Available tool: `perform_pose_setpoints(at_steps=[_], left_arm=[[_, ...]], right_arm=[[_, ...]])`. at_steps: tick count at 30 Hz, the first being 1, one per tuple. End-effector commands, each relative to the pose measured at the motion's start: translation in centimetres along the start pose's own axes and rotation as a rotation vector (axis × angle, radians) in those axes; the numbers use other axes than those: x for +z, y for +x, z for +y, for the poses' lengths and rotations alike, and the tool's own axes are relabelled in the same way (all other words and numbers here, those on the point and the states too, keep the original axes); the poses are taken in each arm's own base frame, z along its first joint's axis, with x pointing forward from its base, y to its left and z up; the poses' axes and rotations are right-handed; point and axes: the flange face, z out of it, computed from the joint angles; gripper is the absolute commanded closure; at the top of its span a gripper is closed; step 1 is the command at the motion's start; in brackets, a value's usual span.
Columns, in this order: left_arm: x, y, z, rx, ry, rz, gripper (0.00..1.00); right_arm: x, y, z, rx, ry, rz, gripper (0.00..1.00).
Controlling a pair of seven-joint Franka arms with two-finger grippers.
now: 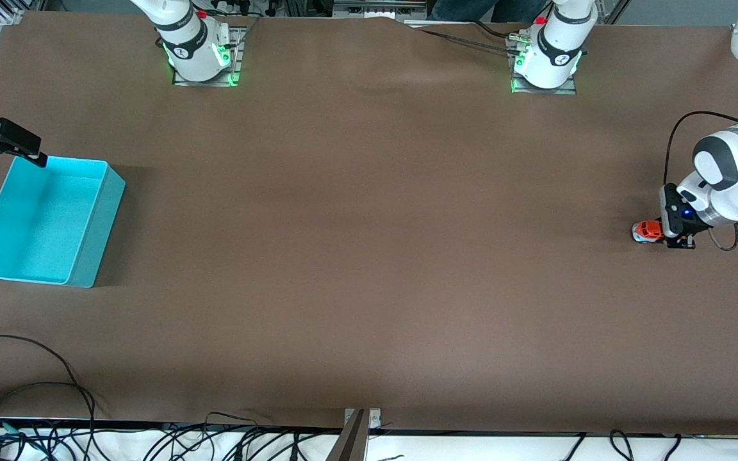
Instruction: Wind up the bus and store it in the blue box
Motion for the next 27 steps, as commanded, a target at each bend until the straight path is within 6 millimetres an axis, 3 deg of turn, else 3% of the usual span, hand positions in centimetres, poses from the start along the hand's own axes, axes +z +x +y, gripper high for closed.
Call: perform_pose_setpoints(at_steps=[1,9,13,14,15,16,17,27], left_arm=[[5.8,-1.1,2.0,0.026,-0.090,0.030,0.85],[5.9,-1.2,2.2,0.027,-0.091,0.031,0.85],[5.8,-1.3,2.1,0.026,-0.089,0.031,0.80],[5.7,-1.3,2.1,0.024,-0.087,0.031,0.75],[5.7,-1.3,2.1,0.023,-0.086,0.031,0.55],[5.3,-1.3,1.9,0.024,-0.080,0.029,0.09],[4.6,-1.4,1.8,0.022,-0.069,0.023,0.01],[-3.1,-2.0,-0.5,-0.017,-0.064,0.048,0.00]], right_arm=[[-0.8,-0.2,0.2,0.001,0.013,0.009,0.00],[-0.7,-0.1,0.2,0.001,0.013,0.006,0.00],[-0.7,-0.1,0.2,0.001,0.013,0.008,0.00],[-0.8,-0.2,0.2,0.001,0.013,0.009,0.00],[-0.8,-0.2,0.2,0.001,0.013,0.008,0.00],[-0.8,-0.2,0.2,0.001,0.011,0.009,0.00],[-0.7,-0.1,0.2,0.001,0.011,0.008,0.00],[-0.8,-0.1,0.2,0.001,0.011,0.009,0.00]])
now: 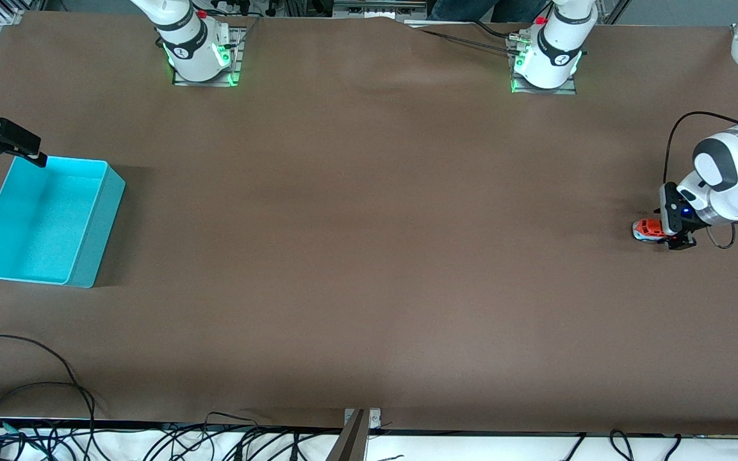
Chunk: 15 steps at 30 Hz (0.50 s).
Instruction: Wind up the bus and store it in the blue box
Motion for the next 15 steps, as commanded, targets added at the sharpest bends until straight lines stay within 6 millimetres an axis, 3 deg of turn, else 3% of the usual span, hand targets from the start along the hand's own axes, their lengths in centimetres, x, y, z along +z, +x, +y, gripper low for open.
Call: perform_pose_setpoints(at_steps=[1,8,15], left_arm=[[-5.1,-0.9,-1.6,-0.016,-0.038,0.051,0.00],[-9.5,-0.3,-2.9,-0.067,-0.093,0.089,0.00],[-14.6,1.0,-3.5,-0.215,-0.025,0.052,0.00]], right_arm=[[-0.8,-0.2,0.2,0.002,0.011,0.009,0.00],[-0.7,-0.1,0.2,0.000,0.011,0.008,0.00],[-0.8,-0.1,0.2,0.002,0.011,0.011,0.00]])
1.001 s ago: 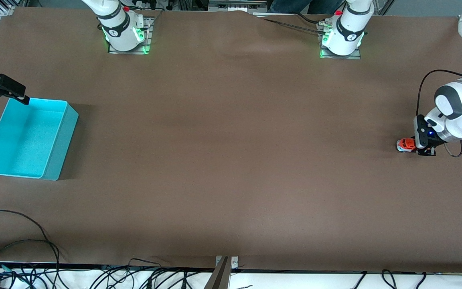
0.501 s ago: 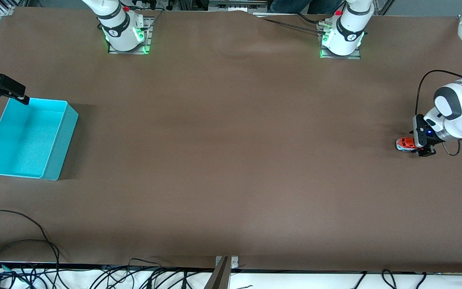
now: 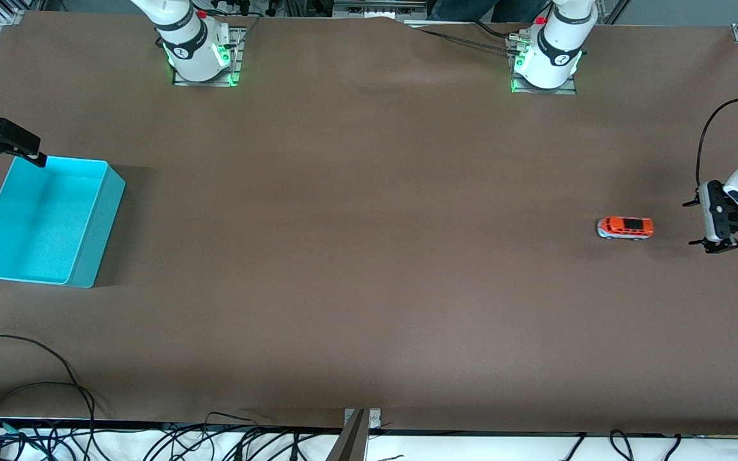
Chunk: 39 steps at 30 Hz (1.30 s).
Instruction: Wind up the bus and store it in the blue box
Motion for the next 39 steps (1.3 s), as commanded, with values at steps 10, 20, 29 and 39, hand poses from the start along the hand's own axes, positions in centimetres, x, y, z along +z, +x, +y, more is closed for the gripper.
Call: perform_pose_setpoints(at_steps=[10,20,29,39], left_arm=[[-9.7,8.5,-1.0,-0.371,0.067,0.005,0.00],[-13.1,12.9,-1.6,-0.511,0.049,0.016,0.00],[-16.9,17.6,-0.4,-0.711,0.025,0.013,0.00],[-19.4,22.8,-0.2,-0.859,0.026,0.013,0.00]], right_arm=[[-0.7,-0.1,0.2,0.002,0.011,0.009,0.00],[-0.7,-0.1,0.2,0.001,0.013,0.008,0.00],[-0.7,-0.1,-0.1,0.007,0.013,0.009,0.00],[-0.7,0.0,-0.6,0.002,0.013,0.011,0.00]])
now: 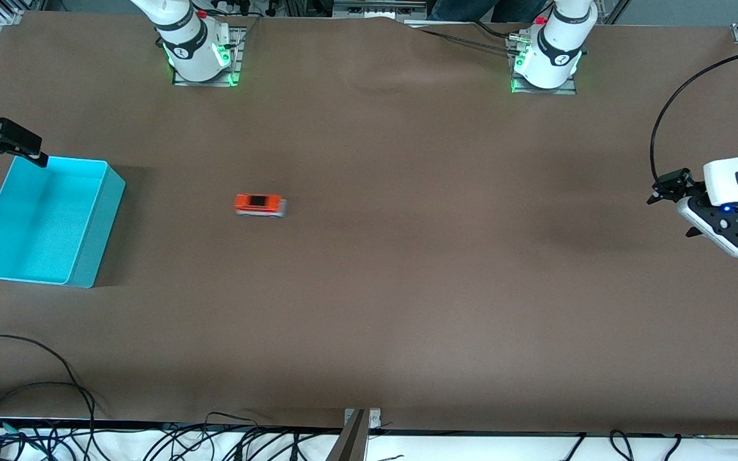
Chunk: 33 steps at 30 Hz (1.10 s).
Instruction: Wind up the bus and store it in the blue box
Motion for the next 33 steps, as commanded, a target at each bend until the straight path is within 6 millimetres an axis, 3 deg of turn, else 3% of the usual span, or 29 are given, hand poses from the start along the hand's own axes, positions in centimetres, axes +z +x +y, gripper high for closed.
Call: perform_pose_setpoints(at_steps=[1,10,20,33], left_arm=[[-2.0,1.7,2.2,-0.098,-0.010,-0.005,0.00],[-5.4,3.6,5.7,-0.207,0.034,-0.069,0.00],[-10.2,2.9,8.8,-0.347,0.095,-0.048,0.00],[-14.8,2.7,13.4,-0.552,0.152,0.041,0.00]], right_arm=[[-0.7,0.0,-0.3,0.007,0.013,0.011,0.00],[-0.7,0.0,-0.4,0.004,0.015,0.011,0.00],[-0.6,0.1,-1.0,-0.005,0.021,0.010,0.00],[-0.6,0.0,-1.0,-0.018,0.020,0.004,0.00]])
